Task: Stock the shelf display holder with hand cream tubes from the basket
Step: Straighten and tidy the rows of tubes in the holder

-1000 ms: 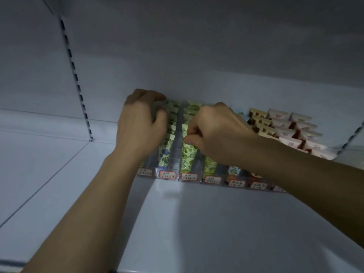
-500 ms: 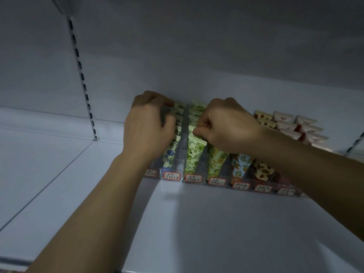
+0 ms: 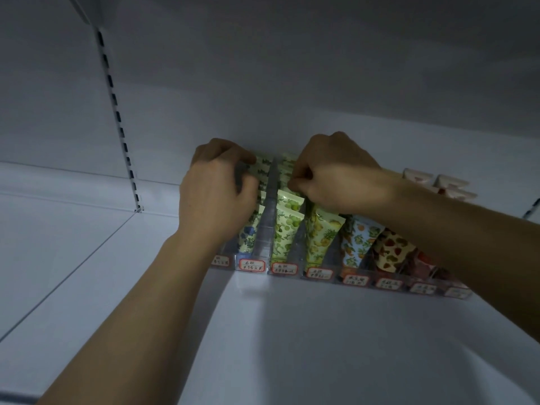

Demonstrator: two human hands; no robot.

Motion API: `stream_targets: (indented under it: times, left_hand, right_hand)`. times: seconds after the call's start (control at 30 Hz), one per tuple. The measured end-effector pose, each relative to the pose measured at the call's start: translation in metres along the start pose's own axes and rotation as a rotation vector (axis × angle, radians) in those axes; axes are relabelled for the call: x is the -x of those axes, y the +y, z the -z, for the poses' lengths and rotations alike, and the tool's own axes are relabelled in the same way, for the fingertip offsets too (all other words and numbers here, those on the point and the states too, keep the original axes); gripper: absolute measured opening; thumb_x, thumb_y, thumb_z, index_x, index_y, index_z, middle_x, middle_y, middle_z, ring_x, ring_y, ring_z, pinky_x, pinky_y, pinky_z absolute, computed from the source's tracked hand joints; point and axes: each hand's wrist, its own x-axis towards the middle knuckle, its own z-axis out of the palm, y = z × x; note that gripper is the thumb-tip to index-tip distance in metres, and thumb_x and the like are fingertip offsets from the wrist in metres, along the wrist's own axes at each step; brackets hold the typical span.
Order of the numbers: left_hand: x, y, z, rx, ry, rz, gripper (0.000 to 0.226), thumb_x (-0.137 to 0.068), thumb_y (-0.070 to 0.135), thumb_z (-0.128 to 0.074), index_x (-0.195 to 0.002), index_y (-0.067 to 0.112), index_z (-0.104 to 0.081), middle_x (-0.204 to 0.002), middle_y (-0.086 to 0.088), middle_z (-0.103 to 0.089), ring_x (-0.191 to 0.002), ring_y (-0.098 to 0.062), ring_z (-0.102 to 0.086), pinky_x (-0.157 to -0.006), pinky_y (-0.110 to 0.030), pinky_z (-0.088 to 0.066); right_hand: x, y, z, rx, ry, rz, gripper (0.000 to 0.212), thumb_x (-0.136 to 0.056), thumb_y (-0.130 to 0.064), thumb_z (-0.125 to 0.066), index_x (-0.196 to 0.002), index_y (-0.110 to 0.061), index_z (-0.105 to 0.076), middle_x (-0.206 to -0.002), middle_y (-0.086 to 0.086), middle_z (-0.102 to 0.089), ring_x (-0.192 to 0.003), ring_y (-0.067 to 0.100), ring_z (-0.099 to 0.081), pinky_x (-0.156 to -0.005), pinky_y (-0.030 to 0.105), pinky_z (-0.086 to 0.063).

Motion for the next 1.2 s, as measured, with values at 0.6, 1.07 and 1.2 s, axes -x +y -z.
stream_targets:
  times: [0.6, 1.07, 1.2]
  left_hand:
    - [0.002, 0.002, -0.002, -0.022, 0.022, -0.002, 0.030, -0.081, 0.022, -0.051, -0.102, 0.018, -0.073, -0.116, 0.002, -0.062, -0.109, -0.021, -0.054, -0.068, -0.030, -0.044]
    - [0.001, 0.002, -0.001, -0.009, 0.024, -0.001, 0.030, -0.081, 0.022, -0.051, -0.100, 0.018, -0.073, -0.115, 0.001, -0.062, -0.109, -0.022, -0.054, -0.069, -0.028, -0.041]
    - [0.001, 0.001, -0.001, -0.008, 0.023, -0.003, 0.030, -0.080, 0.023, -0.051, -0.100, 0.018, -0.073, -0.114, 0.001, -0.062, -0.109, -0.022, -0.053, -0.070, -0.029, -0.044]
  right_hand:
    - [-0.025, 0.010, -0.006, 0.048, 0.011, -0.051, 0.015, -0.090, -0.026, -0.073, -0.097, -0.012, -0.074, -0.093, 0.005, -0.071, -0.079, 0.022, -0.068, -0.077, 0.041, -0.061]
    - [-0.012, -0.002, 0.028, -0.066, -0.068, 0.024, 0.015, -0.086, -0.033, -0.078, -0.090, -0.018, -0.078, -0.086, -0.009, -0.073, -0.075, 0.004, -0.067, -0.076, 0.024, -0.056]
    - [-0.009, -0.002, 0.010, -0.055, -0.122, -0.043, 0.021, -0.084, -0.030, -0.081, -0.098, -0.015, -0.079, -0.096, -0.001, -0.075, -0.085, 0.014, -0.069, -0.083, 0.033, -0.059]
